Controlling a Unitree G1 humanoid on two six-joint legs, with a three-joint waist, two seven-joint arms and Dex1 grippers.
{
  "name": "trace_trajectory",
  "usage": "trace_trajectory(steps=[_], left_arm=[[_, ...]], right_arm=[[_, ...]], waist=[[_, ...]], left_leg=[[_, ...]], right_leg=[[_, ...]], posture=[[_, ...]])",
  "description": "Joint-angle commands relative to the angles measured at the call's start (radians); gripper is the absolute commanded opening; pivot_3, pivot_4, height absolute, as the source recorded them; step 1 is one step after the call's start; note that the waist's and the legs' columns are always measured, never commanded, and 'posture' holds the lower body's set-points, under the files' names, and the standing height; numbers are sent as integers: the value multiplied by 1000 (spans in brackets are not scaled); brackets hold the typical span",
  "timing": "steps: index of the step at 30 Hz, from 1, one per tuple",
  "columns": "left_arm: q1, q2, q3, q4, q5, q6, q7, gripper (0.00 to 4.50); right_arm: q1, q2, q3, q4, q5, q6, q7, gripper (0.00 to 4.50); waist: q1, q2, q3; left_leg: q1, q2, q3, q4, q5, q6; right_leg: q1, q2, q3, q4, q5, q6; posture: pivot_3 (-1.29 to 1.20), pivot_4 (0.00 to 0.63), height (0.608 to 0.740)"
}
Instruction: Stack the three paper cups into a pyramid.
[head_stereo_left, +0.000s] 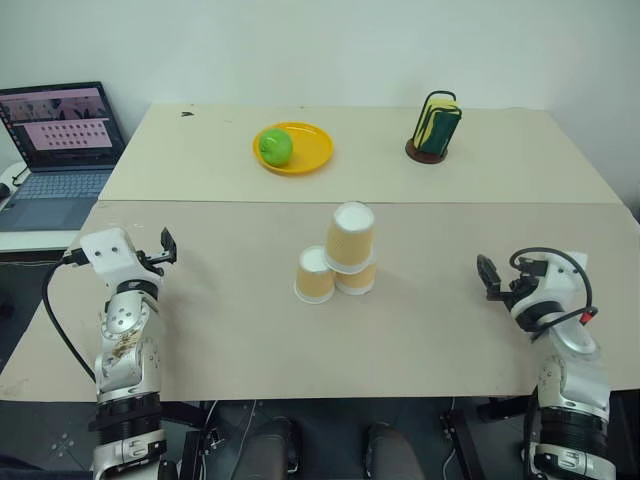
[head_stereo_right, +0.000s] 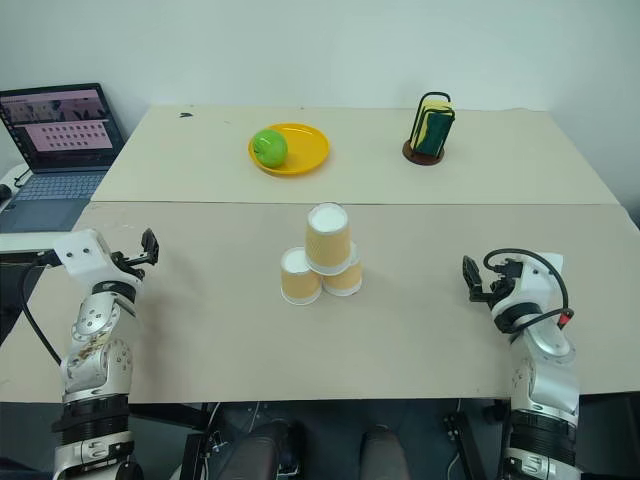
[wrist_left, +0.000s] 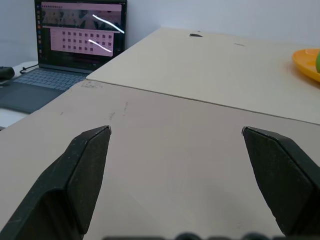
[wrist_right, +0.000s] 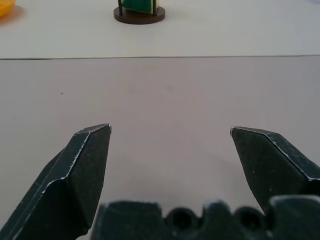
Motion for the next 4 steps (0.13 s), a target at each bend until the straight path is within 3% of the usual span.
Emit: trace_trajectory(steps=[1, 4], left_arm=[[-10, -3, 11, 6, 18, -60, -6, 4500], [-3, -5, 10, 24, 24, -90, -13, 4500]], right_arm=[[-28, -19, -8, 18, 4, -50, -16, 4455], [-43, -21, 12, 38, -9, -69, -22, 4455]], waist=[[0, 0, 0], [0, 0, 0]], left_leg=[[0, 0, 0, 0, 0, 0], [0, 0, 0, 0, 0, 1]], right_leg=[[0, 0, 0, 0, 0, 0], [0, 0, 0, 0, 0, 0]], posture=[[0, 150, 726], [0, 150, 726]])
